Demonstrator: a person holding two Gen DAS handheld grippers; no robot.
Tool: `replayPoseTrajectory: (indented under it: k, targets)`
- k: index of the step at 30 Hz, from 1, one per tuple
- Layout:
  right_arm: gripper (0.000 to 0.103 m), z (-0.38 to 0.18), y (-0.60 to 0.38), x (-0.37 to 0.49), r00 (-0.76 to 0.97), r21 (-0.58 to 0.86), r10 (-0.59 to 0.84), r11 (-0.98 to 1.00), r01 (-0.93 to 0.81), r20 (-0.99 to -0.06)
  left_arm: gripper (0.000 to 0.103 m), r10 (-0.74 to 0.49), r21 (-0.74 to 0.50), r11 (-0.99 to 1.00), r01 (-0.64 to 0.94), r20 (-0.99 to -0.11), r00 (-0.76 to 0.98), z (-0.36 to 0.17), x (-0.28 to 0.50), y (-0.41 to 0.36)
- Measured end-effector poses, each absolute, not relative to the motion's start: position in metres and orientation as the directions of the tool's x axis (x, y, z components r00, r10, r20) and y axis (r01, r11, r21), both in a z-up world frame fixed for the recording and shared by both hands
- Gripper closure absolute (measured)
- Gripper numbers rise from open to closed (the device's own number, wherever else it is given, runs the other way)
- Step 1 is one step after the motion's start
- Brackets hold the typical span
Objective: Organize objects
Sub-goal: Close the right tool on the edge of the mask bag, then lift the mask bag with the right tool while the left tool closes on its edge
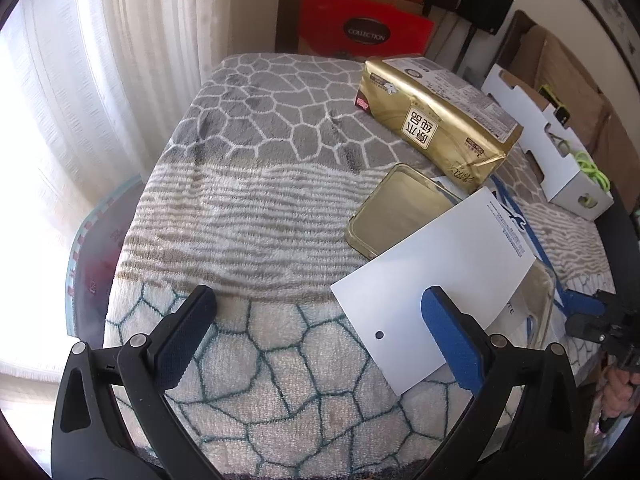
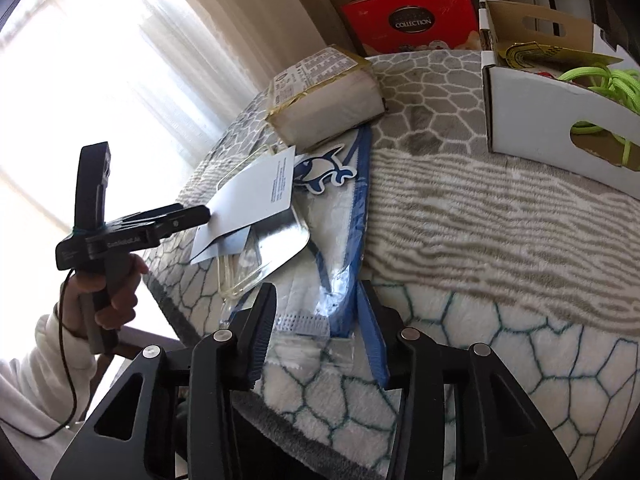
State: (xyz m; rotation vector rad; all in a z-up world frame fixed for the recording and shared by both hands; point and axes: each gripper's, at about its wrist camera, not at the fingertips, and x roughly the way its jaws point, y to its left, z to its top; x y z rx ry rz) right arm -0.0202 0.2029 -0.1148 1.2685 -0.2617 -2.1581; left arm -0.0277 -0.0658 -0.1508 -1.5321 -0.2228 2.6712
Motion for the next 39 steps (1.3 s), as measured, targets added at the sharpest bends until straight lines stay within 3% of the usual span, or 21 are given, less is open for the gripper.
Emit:
replayPoseTrajectory:
  k: [4,7,11,21,24,30,34,39]
  targets:
    - [0.067,-0.118,0.202,-0.018,-0.344,0.494,-0.621,-0.777,0.390,-0.705,0.000,0.116,-0.154,-0.988,0.033,-0.853,-0.509,-0.151,-0.026,-0.065]
    - [0.092,-0.117,0.193,-0.020,-0.370,0.419,-0.556,-0.820,0.391,-0.744,0.000,0.118,-0.150,-0.988,0.023,-0.854,-0.506,-0.150,-0.025,-0.061]
    - [0.099,-0.115,0.187,-0.015,-0.408,0.321,-0.491,-0.850,0.417,-0.770,0.001,0.115,-0.136,-0.991,0.005,-0.856,-0.505,-0.149,-0.020,-0.056]
    - [0.101,-0.118,0.242,0.040,-0.442,0.354,-0.470,-0.878,0.322,-0.764,0.001,0.200,-0.147,-0.979,-0.142,-0.820,-0.536,-0.131,-0.001,-0.033]
    - [0.101,-0.118,0.267,0.058,-0.451,0.389,-0.471,-0.882,0.267,-0.758,0.001,0.281,-0.214,-0.959,-0.186,-0.804,-0.524,-0.129,0.006,-0.021]
    - [0.099,-0.118,0.280,0.077,-0.463,0.419,-0.466,-0.884,0.206,-0.754,0.001,0.544,-0.461,-0.838,-0.292,-0.749,-0.379,-0.141,0.030,0.025]
    - [0.099,-0.119,0.277,0.079,-0.468,0.437,-0.473,-0.879,0.190,-0.747,0.001,0.561,-0.396,-0.804,-0.444,-0.753,-0.343,-0.137,0.058,0.071]
    - [0.098,-0.116,0.271,0.082,-0.471,0.459,-0.493,-0.867,0.195,-0.732,0.001,0.587,-0.416,-0.778,-0.471,-0.748,-0.310,-0.134,0.069,0.092]
